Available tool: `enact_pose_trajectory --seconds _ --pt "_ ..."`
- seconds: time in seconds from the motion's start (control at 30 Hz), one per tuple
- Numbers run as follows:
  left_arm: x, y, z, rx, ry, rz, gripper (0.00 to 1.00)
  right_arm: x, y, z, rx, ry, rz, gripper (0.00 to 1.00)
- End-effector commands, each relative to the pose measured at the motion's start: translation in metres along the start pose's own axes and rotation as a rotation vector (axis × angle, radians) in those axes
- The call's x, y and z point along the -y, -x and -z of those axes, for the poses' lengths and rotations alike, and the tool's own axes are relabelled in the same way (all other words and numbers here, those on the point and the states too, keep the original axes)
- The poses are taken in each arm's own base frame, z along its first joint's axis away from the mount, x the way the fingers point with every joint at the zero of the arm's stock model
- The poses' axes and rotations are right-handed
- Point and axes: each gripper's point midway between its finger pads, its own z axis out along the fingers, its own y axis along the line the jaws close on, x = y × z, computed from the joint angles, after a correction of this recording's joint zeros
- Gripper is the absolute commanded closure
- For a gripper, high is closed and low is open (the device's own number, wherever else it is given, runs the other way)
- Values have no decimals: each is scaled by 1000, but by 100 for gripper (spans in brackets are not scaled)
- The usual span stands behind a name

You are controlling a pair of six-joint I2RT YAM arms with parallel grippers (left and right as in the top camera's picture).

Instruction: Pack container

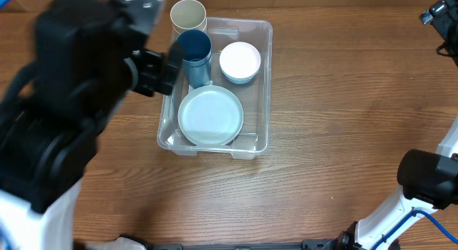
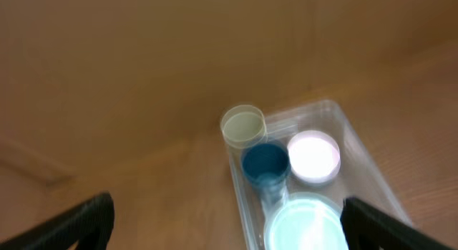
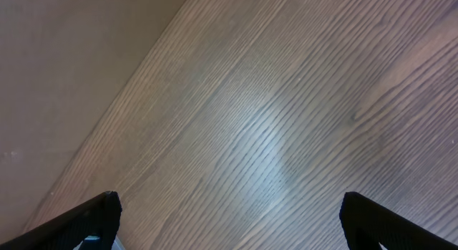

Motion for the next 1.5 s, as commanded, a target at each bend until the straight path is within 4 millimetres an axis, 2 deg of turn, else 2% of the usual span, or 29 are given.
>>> enact_pose_trajectory --seconds 0.0,0.1,0.23,0.47,0.7,0.97,1.17,1.27,1.4,1.43,1.47 --pt "-22 2 32 151 -12 51 0 0 4 3 18 -4 -7 0" --pt "-25 -11 35 236 -37 68 0 0 3 3 18 -4 -7 0" --pt "-17 -36 31 359 -42 56 0 0 3 3 18 -4 -7 0" --pt "5 -99 8 578 -65 11 0 0 3 3 18 -4 -7 0" --pt "18 -165 8 763 -18 -29 0 0 3 3 18 -4 -7 0" --pt "28 -230 -9 757 3 -29 0 0 3 3 18 -4 -7 0" --pt "36 -265 -27 738 -10 -27 0 0 4 3 18 -4 -7 0" --pt "37 -277 -38 672 -14 -31 0 0 3 3 18 -4 -7 0" --pt "43 -317 -63 484 -45 -13 0 0 3 3 18 -4 -7 0" --pt "46 -333 -71 410 -61 4 0 0 3 3 18 -4 -7 0" --pt "44 -333 -71 412 -49 5 0 0 3 3 18 -3 -7 0"
